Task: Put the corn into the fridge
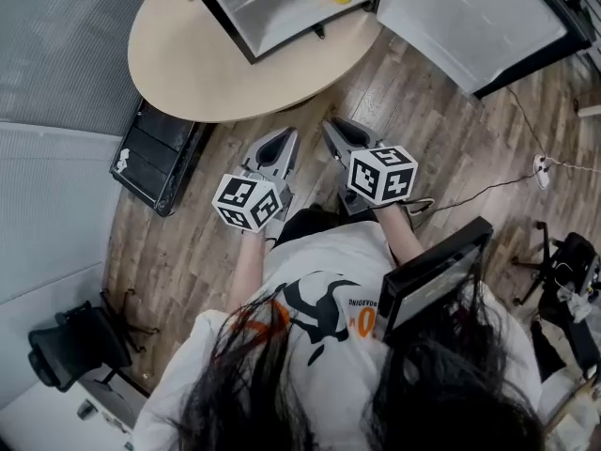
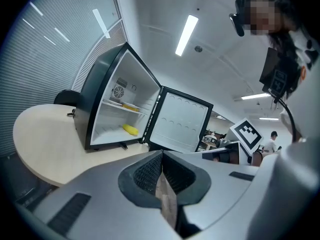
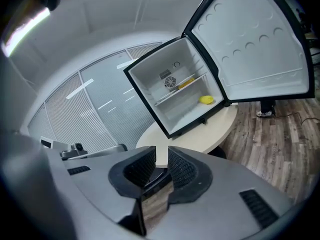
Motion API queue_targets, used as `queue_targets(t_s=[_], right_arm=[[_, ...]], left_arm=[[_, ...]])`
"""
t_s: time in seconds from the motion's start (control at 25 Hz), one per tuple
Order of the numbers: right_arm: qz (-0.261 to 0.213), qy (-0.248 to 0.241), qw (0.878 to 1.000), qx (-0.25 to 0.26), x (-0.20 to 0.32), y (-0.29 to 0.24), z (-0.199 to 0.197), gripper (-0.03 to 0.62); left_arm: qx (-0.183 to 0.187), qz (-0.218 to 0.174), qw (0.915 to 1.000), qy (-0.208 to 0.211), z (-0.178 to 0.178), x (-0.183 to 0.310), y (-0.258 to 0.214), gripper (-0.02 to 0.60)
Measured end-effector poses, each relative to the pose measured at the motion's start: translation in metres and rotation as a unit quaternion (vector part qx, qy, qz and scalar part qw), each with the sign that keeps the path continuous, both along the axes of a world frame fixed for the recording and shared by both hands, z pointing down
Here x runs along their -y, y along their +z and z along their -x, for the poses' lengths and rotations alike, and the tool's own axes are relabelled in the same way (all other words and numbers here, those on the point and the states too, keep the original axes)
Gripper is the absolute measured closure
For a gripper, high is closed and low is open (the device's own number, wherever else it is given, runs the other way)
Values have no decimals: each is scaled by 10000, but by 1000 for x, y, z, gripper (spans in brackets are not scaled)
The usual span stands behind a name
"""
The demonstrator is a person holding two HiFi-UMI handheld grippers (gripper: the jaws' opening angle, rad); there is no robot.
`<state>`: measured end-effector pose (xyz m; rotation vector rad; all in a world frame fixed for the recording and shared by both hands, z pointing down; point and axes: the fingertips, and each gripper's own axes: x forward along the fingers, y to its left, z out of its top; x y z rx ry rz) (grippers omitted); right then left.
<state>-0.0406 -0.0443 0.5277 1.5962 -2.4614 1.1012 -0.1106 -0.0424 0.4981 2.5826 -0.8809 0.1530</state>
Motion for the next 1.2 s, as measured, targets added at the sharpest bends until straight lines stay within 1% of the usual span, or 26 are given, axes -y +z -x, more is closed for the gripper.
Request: queue_targets(t_s=[0.4, 0.56, 0.8, 1.2], right_arm=[[-182, 382, 9991, -23, -41, -8, -3, 522], [-238, 392, 9989, -56, -57, -12, 3, 522], [-348, 369, 9986, -148, -66, -18, 13, 522], [-477, 422, 9978, -189, -70, -28, 12, 522]], left_arm=[[-85, -223, 9989, 404, -1, -31, -9, 571], [-69, -270, 9982, 529, 2, -48, -13, 571], [-134, -332, 9979, 530, 12, -55, -19, 571], [-218, -438, 9973, 539, 15, -58, -28, 571]])
